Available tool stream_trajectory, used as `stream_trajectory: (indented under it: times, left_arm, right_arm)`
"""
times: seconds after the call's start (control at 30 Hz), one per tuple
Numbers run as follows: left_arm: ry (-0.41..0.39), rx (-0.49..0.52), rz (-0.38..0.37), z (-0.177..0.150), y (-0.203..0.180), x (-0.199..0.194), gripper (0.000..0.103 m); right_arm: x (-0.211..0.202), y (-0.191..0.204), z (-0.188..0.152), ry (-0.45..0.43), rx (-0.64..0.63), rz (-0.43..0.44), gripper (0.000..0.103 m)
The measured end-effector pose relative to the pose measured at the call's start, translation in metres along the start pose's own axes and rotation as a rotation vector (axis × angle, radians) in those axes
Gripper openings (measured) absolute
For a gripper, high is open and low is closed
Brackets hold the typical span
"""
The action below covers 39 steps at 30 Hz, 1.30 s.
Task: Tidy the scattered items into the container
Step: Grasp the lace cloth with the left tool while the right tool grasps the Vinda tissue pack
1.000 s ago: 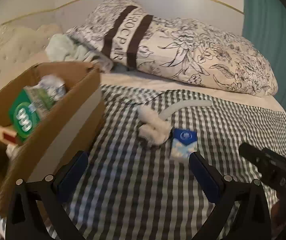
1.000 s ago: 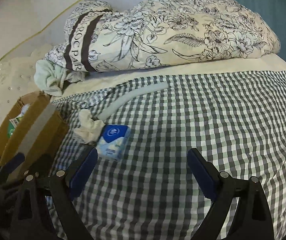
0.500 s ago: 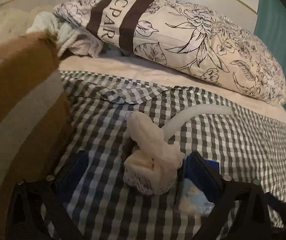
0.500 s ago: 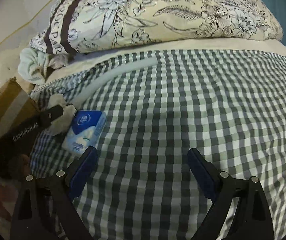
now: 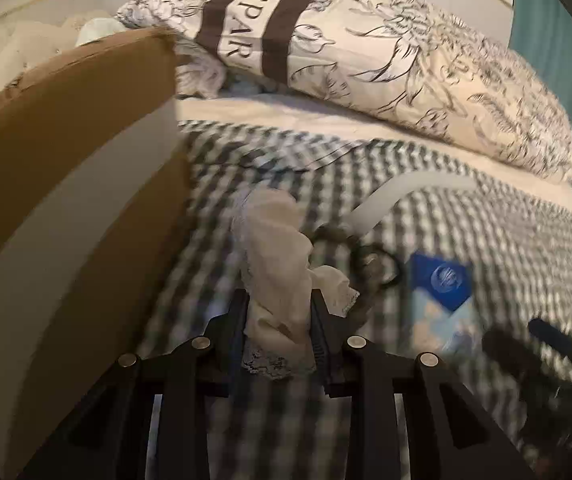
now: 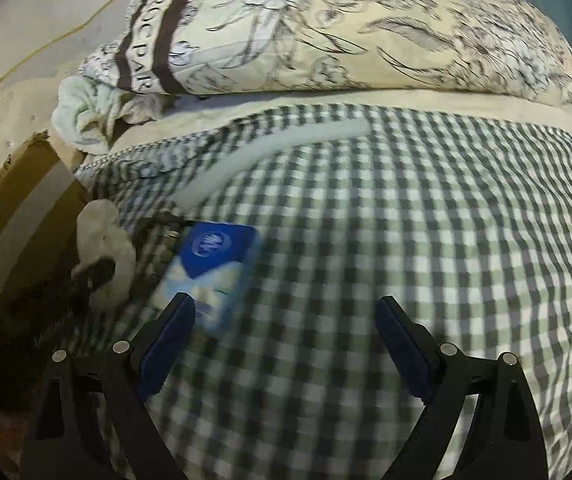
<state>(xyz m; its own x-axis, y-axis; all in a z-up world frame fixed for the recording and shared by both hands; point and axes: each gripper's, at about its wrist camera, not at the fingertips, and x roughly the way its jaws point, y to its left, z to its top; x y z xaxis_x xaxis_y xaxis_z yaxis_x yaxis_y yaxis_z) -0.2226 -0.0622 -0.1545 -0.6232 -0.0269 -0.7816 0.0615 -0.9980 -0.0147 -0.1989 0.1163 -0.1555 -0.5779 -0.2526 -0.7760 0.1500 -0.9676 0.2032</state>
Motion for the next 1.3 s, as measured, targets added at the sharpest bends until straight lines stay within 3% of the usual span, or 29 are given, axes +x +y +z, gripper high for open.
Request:
stream_trajectory:
  times: [0.23, 0.33, 0.43, 0.47, 0.5, 0.7, 0.97, 1.3]
  left_arm:
    - [0.018, -0.050, 0.012, -0.015, 0.026, -0.005, 0.029]
    - [0.006, -0.034, 0.009, -0.020, 0.025, -0.008, 0.027]
    - [-0.001, -0.039, -0.012, -0.021, 0.026, -0.007, 0.025]
    - [0.000, -0.044, -0.020, -0.021, 0.027, -0.006, 0.022]
    - [0.003, -0.050, -0.030, -0.021, 0.027, -0.005, 0.022]
    - [-0.019, -0.069, -0.078, -0.025, 0.031, -0.009, 0.011]
    - [-0.055, -0.052, -0.134, -0.034, 0.021, -0.040, 0.007]
    - [-0.119, -0.006, -0.131, -0.043, 0.003, -0.102, 0.007]
  right_arm:
    - [0.026, 0.033, 0.008, 0.018, -0.014, 0.014, 0.091]
    - [0.040, 0.041, 0.008, 0.040, -0.019, -0.025, 0.090]
    - [0.044, 0.040, 0.005, 0.042, -0.030, -0.079, 0.072]
    - [0.042, 0.039, 0.005, 0.038, -0.037, -0.095, 0.057]
    - [0.041, 0.036, 0.005, 0.040, -0.041, -0.104, 0.052]
    - [0.022, 0.021, 0.002, 0.046, -0.016, -0.070, 0.052]
    - [-0.019, 0.011, -0.013, 0.035, -0.011, -0.036, 0.052]
    - [-0.077, 0.014, -0.019, -0.037, -0.032, 0.011, 0.052]
